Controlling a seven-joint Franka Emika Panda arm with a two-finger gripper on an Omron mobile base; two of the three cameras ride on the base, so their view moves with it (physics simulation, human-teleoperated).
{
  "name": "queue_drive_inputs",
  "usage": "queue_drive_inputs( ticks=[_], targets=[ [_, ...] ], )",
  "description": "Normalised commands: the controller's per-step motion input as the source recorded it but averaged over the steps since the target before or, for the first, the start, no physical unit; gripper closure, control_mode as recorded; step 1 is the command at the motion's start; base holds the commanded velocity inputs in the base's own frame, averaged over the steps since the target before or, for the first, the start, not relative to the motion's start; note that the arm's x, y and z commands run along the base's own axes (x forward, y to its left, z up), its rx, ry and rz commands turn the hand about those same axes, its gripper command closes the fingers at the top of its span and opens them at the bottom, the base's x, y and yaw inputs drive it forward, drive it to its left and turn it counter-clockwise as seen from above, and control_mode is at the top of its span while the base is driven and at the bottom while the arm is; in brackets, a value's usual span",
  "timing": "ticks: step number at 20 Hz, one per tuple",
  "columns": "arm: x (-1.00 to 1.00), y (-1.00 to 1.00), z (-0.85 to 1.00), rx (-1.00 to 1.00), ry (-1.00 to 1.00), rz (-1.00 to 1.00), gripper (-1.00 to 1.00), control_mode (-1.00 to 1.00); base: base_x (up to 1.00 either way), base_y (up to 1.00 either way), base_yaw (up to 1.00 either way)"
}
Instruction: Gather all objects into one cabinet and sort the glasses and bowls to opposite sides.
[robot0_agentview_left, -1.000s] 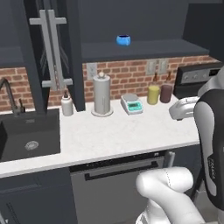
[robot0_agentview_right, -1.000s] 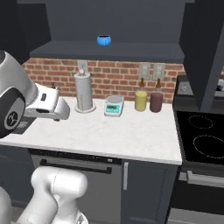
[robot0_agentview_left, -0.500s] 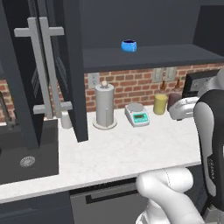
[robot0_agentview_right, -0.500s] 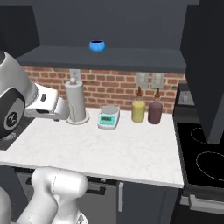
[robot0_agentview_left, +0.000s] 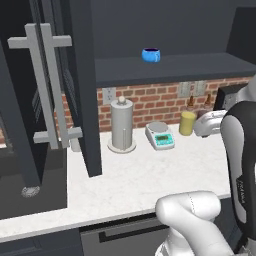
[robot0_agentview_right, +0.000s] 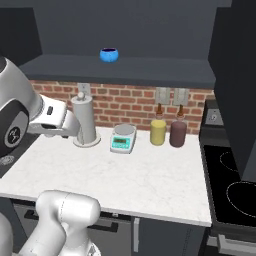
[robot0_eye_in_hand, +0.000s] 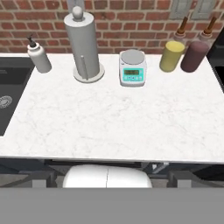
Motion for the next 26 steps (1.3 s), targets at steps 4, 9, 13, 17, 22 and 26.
queue_drive_inputs(
  ticks=[4,9,13,17,22,26],
  targets=[
    [0.21,-0.12,0.00,0.03,0.00,0.02,-1.00,-1.00,0.28,-0.12,0.00],
    [0.68,-0.21,0.08,0.05,0.03,0.05,-1.00,-1.00,0.00,0.00,0.00],
    [0.89,-0.16,0.13,0.06,0.10,0.00,-1.00,-1.00,0.00,0.00,0.00],
    [0.81,-0.01,0.20,0.02,0.00,0.00,-1.00,-1.00,0.00,0.00,0.00],
    [0.93,0.00,0.09,0.03,0.00,0.00,-1.00,-1.00,0.00,0.00,0.00],
    [1.00,0.00,0.00,0.04,0.00,0.00,-1.00,-1.00,0.00,0.00,0.00]
  ],
)
